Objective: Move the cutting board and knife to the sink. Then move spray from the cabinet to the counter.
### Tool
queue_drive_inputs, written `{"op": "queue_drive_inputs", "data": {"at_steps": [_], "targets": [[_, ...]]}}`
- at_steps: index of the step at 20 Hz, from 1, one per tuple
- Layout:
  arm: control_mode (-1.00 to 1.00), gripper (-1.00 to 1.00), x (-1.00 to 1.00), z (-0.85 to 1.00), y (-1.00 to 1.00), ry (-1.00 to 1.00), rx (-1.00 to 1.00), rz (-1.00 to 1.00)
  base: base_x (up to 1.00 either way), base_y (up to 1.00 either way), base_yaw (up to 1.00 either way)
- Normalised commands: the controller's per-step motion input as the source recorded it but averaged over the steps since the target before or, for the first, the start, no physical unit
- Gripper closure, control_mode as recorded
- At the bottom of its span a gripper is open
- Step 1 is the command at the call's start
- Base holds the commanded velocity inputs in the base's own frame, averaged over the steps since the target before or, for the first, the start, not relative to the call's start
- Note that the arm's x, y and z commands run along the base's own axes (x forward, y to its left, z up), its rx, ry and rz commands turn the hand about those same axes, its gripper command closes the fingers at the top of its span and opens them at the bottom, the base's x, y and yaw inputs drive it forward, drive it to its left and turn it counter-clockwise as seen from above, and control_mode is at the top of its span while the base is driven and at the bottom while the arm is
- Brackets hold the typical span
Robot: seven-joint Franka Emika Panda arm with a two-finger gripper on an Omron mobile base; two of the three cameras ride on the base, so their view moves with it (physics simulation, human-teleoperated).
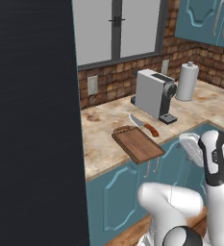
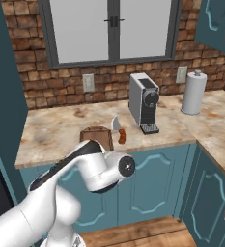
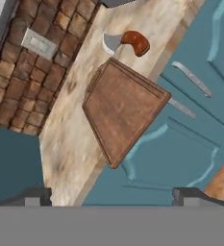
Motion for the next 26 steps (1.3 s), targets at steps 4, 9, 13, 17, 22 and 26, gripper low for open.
{"op": "queue_drive_inputs", "data": {"at_steps": [4, 9, 13, 17, 22, 26], "targets": [[-1.00, -1.00, 0.08, 0.01, 0.00, 0.55, 0.00, -0.01, 0.00, 0.00, 0.00], [-1.00, -1.00, 0.23, -0.22, -0.01, 0.20, 0.00, 0.00, 0.00, 0.00, 0.00], [-1.00, -1.00, 0.72, -0.18, 0.00, 0.01, 0.08, -0.01, 0.00, 0.00, 0.00], [-1.00, -1.00, 0.63, -0.10, 0.00, 0.00, 0.18, -0.02, 0.00, 0.00, 0.00], [-1.00, -1.00, 0.15, -0.24, -0.20, 0.00, 0.22, -0.02, 0.00, 0.00, 0.00], [-1.00, -1.00, 0.00, 0.00, -0.36, -0.01, 0.22, -0.06, 0.00, 0.00, 0.00]]}}
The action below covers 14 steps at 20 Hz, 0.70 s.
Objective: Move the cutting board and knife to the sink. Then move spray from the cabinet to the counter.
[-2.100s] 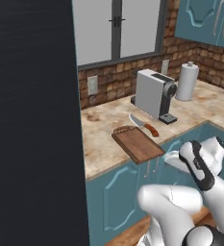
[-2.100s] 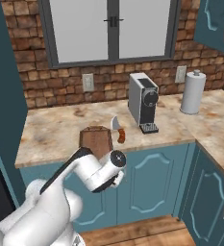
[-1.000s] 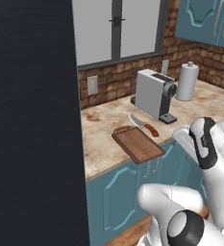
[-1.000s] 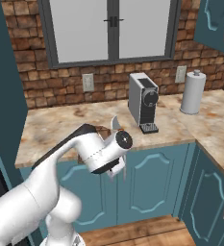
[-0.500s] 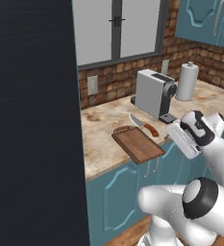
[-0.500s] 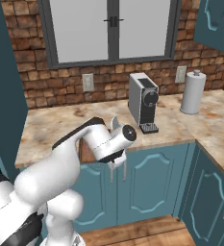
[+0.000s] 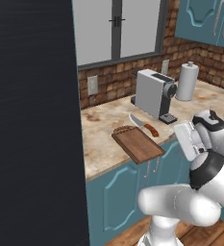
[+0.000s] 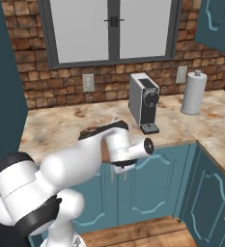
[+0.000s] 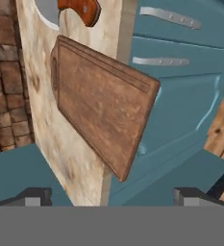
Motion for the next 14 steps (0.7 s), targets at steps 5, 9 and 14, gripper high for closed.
{"op": "queue_drive_inputs", "data": {"at_steps": [5, 9, 14], "targets": [[-1.00, -1.00, 0.00, 0.04, -0.19, -0.01, 0.12, -0.02, 0.00, 0.00, 0.00], [-1.00, -1.00, 0.00, -0.43, 0.02, 0.00, 0.00, 0.01, 0.00, 0.00, 0.00], [-1.00, -1.00, -0.07, -0.38, 0.19, -0.03, 0.00, 0.06, 0.00, 0.00, 0.00]]}}
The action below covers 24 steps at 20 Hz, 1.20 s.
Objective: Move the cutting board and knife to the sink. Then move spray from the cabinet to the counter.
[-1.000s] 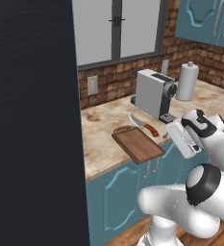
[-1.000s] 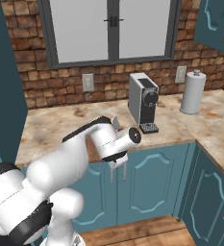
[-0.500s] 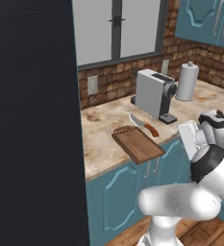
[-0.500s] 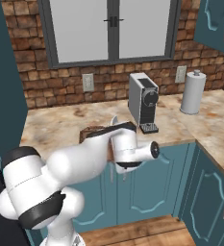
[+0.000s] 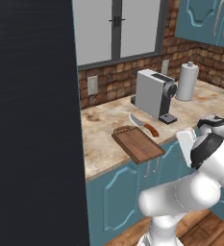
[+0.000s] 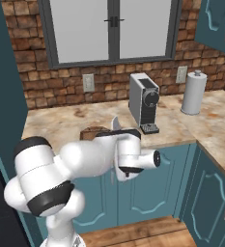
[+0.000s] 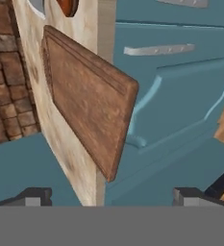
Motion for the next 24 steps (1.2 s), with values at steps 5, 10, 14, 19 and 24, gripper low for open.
{"op": "queue_drive_inputs", "data": {"at_steps": [5, 10, 14, 19, 24], "targets": [[-1.00, -1.00, -0.04, 0.00, 0.20, -0.12, 0.00, 0.04, 0.00, 0.00, 0.00], [-1.00, -1.00, 0.00, -0.01, 0.03, -0.16, 0.00, 0.00, 0.00, 0.00, 0.00], [-1.00, -1.00, 0.00, -0.17, 0.00, -0.21, 0.00, 0.00, 0.00, 0.00, 0.00], [-1.00, -1.00, 0.01, 0.00, 0.00, -0.12, 0.00, 0.00, 0.00, 0.00, 0.00], [-1.00, -1.00, 0.15, 0.00, 0.00, -0.01, 0.00, -0.01, 0.00, 0.00, 0.00]]}}
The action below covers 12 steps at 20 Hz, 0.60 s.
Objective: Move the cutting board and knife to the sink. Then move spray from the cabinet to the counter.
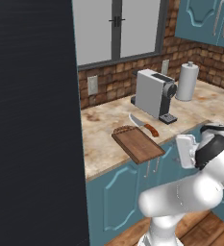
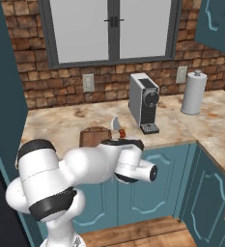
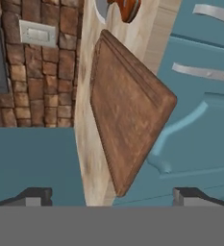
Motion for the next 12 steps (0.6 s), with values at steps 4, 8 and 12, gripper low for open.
{"op": "queue_drive_inputs", "data": {"at_steps": [4, 8, 12], "targets": [[-1.00, -1.00, 0.29, -0.02, 0.06, 0.00, 0.00, -0.02, 0.00, 0.00, 0.00], [-1.00, -1.00, 0.21, 0.00, 0.11, 0.00, 0.00, -0.03, 0.00, 0.00, 0.00], [-1.00, -1.00, 0.06, -0.10, 0.01, 0.00, 0.00, -0.05, 0.00, 0.00, 0.00]]}}
